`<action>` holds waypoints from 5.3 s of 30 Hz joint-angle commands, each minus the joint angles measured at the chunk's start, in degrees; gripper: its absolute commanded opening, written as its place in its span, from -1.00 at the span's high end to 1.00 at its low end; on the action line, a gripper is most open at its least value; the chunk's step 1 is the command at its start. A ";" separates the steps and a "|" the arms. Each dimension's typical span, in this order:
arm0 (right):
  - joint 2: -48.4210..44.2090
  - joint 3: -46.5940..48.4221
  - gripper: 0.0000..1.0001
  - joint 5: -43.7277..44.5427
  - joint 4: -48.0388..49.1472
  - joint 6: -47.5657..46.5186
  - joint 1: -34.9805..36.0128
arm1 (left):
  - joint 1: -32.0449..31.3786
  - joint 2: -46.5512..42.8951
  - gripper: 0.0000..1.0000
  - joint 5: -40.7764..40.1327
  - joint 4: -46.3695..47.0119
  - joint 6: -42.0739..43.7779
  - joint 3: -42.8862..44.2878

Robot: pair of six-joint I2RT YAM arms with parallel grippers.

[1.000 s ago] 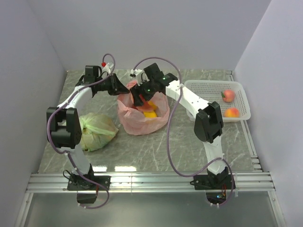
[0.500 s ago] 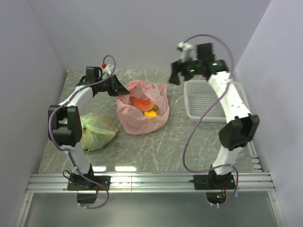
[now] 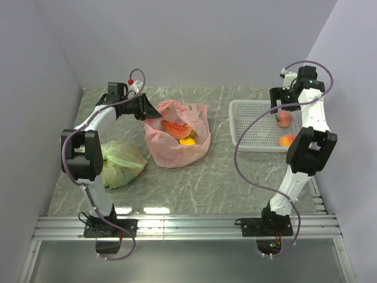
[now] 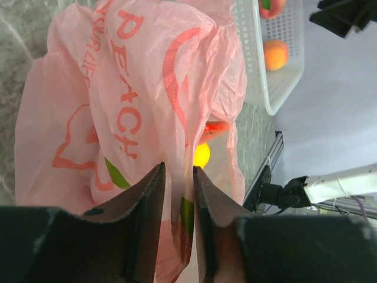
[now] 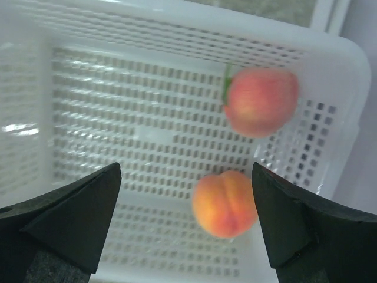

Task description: Place the fake fruits into the plastic bag and tie a complex knot

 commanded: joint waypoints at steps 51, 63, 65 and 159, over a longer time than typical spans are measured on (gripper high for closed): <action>-8.06 1.84 0.20 -18.84 2.70 8.02 38.16 | -0.25 0.38 0.78 -1.05 -5.49 6.60 4.78; 6.61 12.11 0.20 -14.21 7.46 9.33 50.23 | -0.16 -0.76 0.95 -0.70 -3.38 5.02 2.76; 8.72 13.34 0.16 -13.23 8.69 9.78 51.11 | -0.25 -0.76 0.99 -2.00 -4.08 5.11 2.93; -6.56 3.24 -0.06 -19.72 -1.07 8.72 16.89 | -2.36 3.02 0.99 -4.48 -12.61 10.21 10.75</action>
